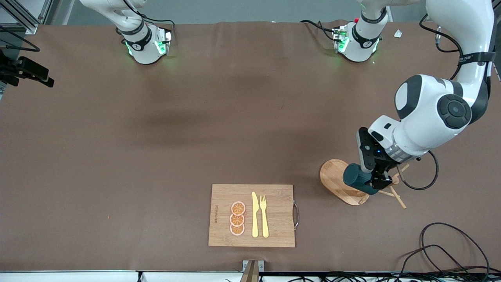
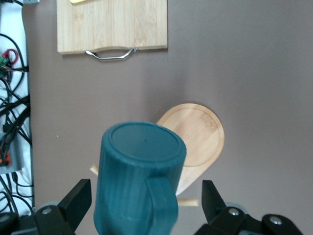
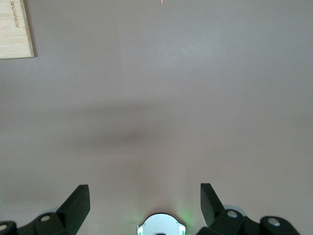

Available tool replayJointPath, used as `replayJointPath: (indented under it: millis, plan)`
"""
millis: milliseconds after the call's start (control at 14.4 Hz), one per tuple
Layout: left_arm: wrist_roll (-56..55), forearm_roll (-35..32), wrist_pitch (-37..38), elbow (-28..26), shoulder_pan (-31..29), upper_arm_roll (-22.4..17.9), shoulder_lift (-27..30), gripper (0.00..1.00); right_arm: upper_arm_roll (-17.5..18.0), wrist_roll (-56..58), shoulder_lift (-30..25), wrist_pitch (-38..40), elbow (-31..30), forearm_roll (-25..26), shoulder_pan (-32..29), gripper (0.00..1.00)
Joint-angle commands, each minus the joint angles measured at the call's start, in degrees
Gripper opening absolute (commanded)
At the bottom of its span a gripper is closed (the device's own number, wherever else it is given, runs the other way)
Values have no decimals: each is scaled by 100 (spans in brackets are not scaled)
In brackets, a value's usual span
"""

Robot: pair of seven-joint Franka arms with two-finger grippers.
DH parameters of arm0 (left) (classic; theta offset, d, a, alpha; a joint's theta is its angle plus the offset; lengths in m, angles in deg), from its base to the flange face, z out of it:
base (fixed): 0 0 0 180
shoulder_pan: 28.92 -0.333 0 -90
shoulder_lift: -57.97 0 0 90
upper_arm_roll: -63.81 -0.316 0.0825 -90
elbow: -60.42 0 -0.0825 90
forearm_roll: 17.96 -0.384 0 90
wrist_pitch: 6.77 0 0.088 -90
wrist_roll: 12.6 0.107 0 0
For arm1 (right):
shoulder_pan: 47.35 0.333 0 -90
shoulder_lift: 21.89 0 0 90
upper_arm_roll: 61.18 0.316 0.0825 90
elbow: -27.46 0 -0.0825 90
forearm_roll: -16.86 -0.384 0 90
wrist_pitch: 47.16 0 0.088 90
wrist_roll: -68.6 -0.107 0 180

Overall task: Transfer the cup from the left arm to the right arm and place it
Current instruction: 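Lower the left gripper over the teal mug and close on it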

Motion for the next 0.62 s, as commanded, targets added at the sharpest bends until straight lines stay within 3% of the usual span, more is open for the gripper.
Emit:
replayJointPath:
  millis: [0, 555]
  plan:
    - [204, 186, -350, -276, -23, 17, 65, 99, -14, 23, -71, -4, -60, -45, 8, 100]
    - [652, 450, -737, -303, -32, 17, -172, 100, -14, 23, -71, 4, -60, -45, 8, 100]
